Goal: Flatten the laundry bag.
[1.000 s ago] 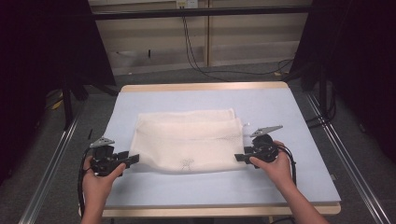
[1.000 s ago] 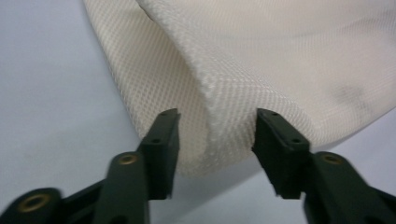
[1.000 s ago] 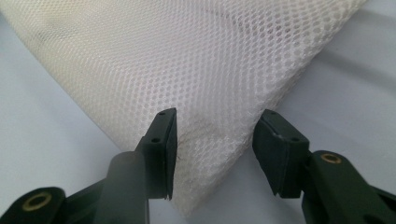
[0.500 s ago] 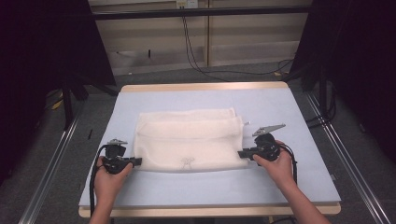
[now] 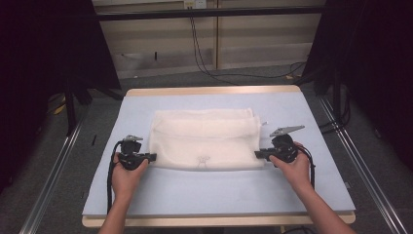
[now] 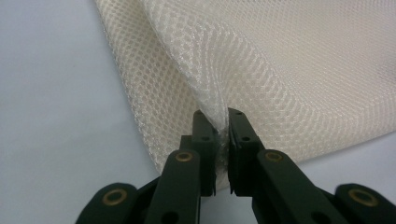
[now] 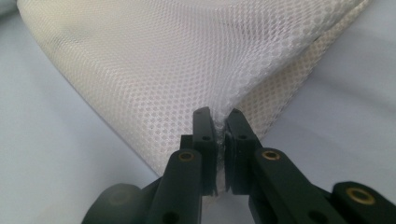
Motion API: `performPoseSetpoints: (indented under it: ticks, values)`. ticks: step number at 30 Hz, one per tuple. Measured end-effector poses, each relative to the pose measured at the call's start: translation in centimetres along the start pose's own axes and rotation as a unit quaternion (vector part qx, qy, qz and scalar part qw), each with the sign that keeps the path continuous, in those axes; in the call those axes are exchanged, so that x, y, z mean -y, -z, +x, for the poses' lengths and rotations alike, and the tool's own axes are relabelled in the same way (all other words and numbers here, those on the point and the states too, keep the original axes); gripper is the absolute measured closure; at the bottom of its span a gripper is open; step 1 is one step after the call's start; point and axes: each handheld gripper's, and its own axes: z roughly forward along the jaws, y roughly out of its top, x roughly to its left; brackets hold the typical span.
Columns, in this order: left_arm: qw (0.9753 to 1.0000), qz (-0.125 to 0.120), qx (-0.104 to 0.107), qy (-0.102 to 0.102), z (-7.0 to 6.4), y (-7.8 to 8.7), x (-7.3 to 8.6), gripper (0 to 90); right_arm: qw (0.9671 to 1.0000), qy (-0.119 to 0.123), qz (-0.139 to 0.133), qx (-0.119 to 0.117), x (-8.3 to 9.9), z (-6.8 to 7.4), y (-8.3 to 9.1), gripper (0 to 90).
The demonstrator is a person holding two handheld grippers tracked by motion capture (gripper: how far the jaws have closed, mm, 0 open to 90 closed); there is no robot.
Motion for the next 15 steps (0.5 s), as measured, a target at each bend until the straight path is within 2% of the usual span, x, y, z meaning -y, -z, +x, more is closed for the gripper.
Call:
performPoseSetpoints:
  ticks: [1,5,7,15]
  values:
    - [1.0,-0.004,-0.001,0.001,0.0,-0.5,-0.6,83.5,1.0,-0.005,-0.004,0.004,0.0,-0.5,0.1,85.0]
    - [1.0,-0.004,-0.007,-0.002,0.0,-1.4,-1.4,83.5,0.9998,-0.013,-0.008,0.008,0.0,-1.0,0.1,84.9]
    - [0.9999,-0.008,-0.008,0.002,-0.1,-2.3,-2.4,83.5,0.9996,-0.019,-0.014,0.013,0.1,-1.4,0.2,84.9]
    - [0.9999,-0.008,-0.009,-0.001,-0.2,-3.9,-4.3,83.5,0.9987,-0.027,-0.025,0.035,-0.1,-2.8,0.1,84.6]
